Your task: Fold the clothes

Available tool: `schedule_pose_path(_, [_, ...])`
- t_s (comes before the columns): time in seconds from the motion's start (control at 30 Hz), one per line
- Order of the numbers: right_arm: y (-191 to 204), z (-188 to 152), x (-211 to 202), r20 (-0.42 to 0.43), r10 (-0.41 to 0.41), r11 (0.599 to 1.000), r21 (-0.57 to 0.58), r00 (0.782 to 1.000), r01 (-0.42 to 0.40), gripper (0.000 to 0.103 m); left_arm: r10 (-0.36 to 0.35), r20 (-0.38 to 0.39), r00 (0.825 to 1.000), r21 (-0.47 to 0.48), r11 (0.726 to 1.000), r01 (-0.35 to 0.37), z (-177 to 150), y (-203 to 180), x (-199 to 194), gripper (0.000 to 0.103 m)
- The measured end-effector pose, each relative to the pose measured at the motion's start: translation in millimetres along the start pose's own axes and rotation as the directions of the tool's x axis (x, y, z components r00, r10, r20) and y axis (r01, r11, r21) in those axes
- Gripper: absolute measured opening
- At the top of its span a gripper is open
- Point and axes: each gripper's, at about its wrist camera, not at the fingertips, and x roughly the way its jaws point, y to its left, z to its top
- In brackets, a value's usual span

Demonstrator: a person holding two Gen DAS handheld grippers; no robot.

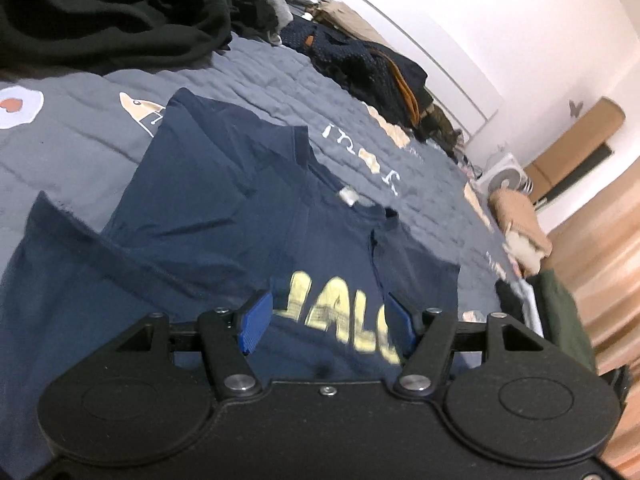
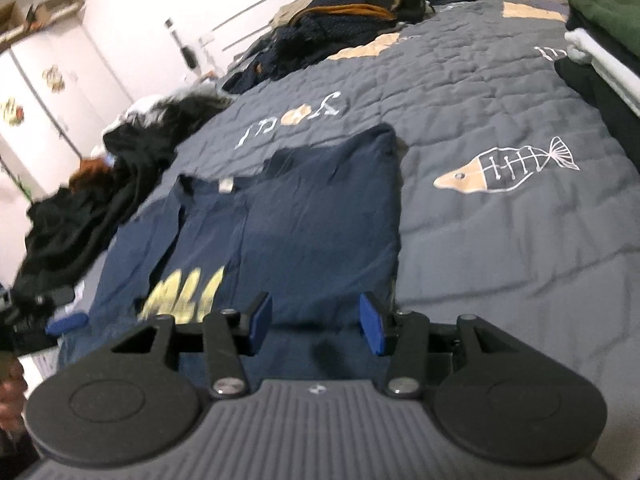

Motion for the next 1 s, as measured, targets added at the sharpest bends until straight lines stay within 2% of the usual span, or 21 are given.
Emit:
schedule_pose_path(0.1, [12,-8,-8,-0.007,-0.01,0.999,-0.04,1.0,0.01,0.048,0.006,-0.017,1.0,0.002,1.0,-0.006,-8,-1,-7,0.061])
schedule_pose_path(0.37, [24,-28,-28,0.01,-0.051,0.998,-0.025,0.999,0.052,0.048,0.066,-0.052,0.996,0.046,0.997,-0.064,-28,-1,-27,0.061])
schedule_pose_path(1.0, [57,-64,-57,0.042,-0.061,0.998,-0.016,0.997,0.061,0.049,0.105,-0.026,0.994,0.09,0.991,-0.102,-41,8,-65,0.062])
